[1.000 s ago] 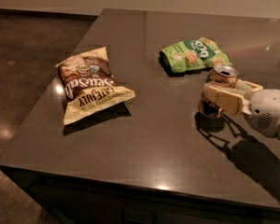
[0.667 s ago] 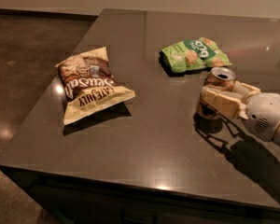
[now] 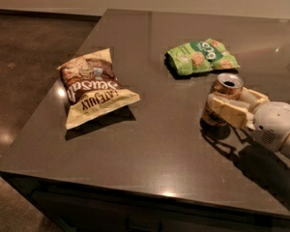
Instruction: Place orange can upright
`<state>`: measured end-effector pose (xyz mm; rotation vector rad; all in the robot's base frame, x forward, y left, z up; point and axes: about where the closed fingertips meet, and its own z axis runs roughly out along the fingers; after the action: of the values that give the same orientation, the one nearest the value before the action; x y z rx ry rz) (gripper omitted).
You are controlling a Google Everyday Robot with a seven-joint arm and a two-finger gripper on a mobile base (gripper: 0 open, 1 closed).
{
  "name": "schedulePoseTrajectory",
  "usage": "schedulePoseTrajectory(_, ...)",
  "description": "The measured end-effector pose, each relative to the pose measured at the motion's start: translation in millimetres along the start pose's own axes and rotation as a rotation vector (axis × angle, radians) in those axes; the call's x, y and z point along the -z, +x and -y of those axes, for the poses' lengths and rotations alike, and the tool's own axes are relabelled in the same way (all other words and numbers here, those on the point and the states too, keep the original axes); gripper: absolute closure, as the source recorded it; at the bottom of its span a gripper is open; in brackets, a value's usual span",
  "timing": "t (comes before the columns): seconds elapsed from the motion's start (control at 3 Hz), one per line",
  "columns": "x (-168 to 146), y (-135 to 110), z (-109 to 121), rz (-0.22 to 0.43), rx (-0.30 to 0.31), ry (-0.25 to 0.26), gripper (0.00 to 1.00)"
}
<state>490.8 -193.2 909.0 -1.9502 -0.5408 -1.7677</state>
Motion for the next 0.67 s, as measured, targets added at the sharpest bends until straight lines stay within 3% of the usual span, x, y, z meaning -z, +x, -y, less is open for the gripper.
schedulePoseTrajectory(0.67,0.6,-4.7,1.7,-0.005,0.002,0.003,0.0)
